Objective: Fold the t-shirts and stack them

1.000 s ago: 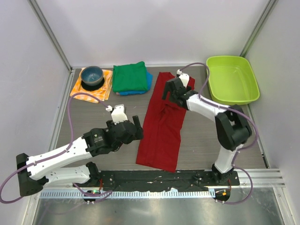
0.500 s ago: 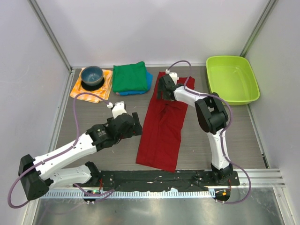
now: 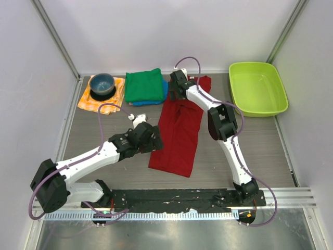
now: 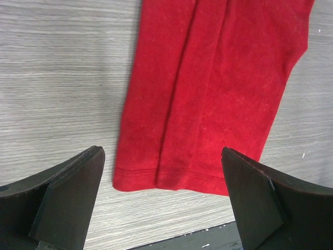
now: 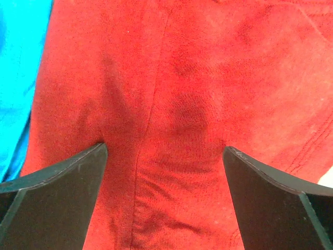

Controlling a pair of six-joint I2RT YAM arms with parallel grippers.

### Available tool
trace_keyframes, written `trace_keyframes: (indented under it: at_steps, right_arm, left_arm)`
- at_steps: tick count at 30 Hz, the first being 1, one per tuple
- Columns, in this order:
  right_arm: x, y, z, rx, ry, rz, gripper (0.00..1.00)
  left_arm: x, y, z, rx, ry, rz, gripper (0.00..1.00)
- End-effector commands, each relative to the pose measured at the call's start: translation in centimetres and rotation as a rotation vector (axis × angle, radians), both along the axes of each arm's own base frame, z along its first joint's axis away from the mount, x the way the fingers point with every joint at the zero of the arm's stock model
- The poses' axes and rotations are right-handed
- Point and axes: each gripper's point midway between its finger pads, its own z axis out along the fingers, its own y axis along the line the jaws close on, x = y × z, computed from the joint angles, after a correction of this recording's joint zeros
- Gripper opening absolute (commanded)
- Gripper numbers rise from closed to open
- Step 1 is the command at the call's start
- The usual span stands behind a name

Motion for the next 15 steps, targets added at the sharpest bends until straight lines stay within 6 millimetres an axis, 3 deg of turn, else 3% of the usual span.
trace_keyframes:
  at_steps: [1, 3, 4, 6, 8, 9, 10, 11, 12, 13, 14, 15]
  right_arm:
    - [-0.7, -2.7, 0.4, -0.191, 0.039, 0.062, 1.0]
    - [-0.8, -3.7, 1.9, -0.222, -0.033, 0.043, 1.0]
    - [-1.2, -3.6, 5.2, -0.198, -0.118, 0.035, 1.0]
    - [-2.3, -3.8, 8.6, -0.162, -0.194, 0.014, 1.0]
    - [-4.8, -3.2, 12.0, -0.029, -0.233, 0.008, 1.0]
    - [-6.0, -2.1, 12.3, 0.049, -0.212, 0.046, 1.0]
    - [-8.0, -2.1, 11.0, 0.064, -0.154, 0.057, 1.0]
    - [-10.0, -0.7, 13.1, 0.117, -0.176, 0.091, 1.0]
    - [-11.4, 0.1, 12.9, 0.128, -0.172, 0.099, 1.0]
    - [-13.6, 0.1, 11.3, 0.106, -0.136, 0.106, 1.0]
    - [-15.1, 0.7, 12.1, 0.113, -0.147, 0.126, 1.0]
    - [-17.4, 2.7, 11.8, 0.14, -0.129, 0.155, 1.0]
  left_arm:
    - [0.4, -2.1, -0.1, -0.079, 0.008, -0.044, 1.0]
    - [0.3, -2.6, -0.4, -0.096, 0.02, -0.052, 1.0]
    - [0.2, -2.8, -0.4, -0.1, 0.024, -0.058, 1.0]
    - [0.2, -2.6, -0.5, -0.096, 0.017, -0.051, 1.0]
    - [0.5, -1.4, -0.5, -0.07, -0.01, -0.011, 1.0]
    - [0.5, -1.1, -0.5, -0.072, -0.013, 0.007, 1.0]
    - [0.4, -0.6, -0.4, -0.066, -0.019, 0.02, 1.0]
    - [0.4, -0.1, -0.5, -0.053, -0.025, 0.038, 1.0]
    - [0.4, 0.2, -0.5, -0.043, -0.029, 0.051, 1.0]
    - [0.4, 0.5, -0.4, -0.043, -0.033, 0.056, 1.0]
    - [0.3, 0.7, -0.5, -0.04, -0.031, 0.063, 1.0]
    - [0.2, 0.8, -0.6, -0.04, -0.03, 0.064, 1.0]
